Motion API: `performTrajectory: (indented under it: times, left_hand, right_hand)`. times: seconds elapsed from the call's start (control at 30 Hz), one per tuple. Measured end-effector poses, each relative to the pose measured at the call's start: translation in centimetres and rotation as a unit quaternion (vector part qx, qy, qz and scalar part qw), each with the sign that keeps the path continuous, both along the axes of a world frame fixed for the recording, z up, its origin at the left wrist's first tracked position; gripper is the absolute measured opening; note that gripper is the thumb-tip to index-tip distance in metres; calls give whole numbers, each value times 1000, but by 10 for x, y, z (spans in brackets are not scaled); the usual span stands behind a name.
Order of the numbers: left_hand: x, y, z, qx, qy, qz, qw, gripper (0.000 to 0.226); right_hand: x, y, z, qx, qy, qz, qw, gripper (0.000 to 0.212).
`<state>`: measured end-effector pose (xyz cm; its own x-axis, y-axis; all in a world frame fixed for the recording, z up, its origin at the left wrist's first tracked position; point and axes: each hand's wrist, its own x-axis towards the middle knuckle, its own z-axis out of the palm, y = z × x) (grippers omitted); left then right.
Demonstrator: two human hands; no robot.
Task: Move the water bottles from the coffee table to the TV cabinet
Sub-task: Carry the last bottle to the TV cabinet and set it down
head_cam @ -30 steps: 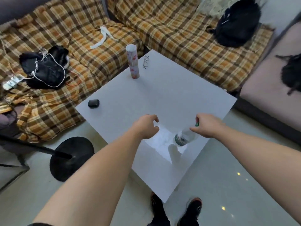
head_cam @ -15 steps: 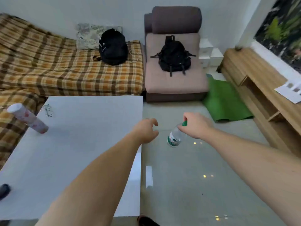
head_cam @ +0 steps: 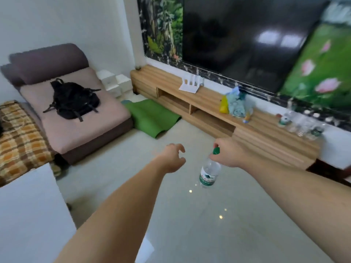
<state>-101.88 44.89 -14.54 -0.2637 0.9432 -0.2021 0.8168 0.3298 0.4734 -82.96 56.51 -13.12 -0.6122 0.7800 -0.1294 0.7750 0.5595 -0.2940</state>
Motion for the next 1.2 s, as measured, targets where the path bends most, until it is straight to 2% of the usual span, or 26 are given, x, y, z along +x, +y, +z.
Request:
performTrajectory:
  times: [0.13,0.2,0.27,0.4,0.57,0.77,0.93,1.2]
  left_hand:
    - [86,52,4,13,-19,-89,996,37]
    - [122,70,4,16,-40,-115,992,36]
    - [154,83,4,17,-57,-130,990,34]
    - [207,96,7,11,-62,-174,983,34]
    - [265,109,27,23,-46,-213,976,34]
    - [305,120,49,35,-3,-237,971,31]
    - [321,140,64,30,4,-243,970,34]
    - [329,195,38,17,13,-252,967,31]
  right_hand:
    - [110,7,10,9,3,-87,996,28]
    - [158,7,14,27,-24,-123,992,21]
    - [201,7,20,46,-50,-156,985,23]
    - [271,2,31,73,-65,-231,968,24]
    - [335,-4,41,58,-53,-281,957,27]
    - [375,1,52,41,-6,-294,955,26]
    - [386,18,59,39,0,-293,955,25]
    - [383,71,39,27,8,-274,961,31]
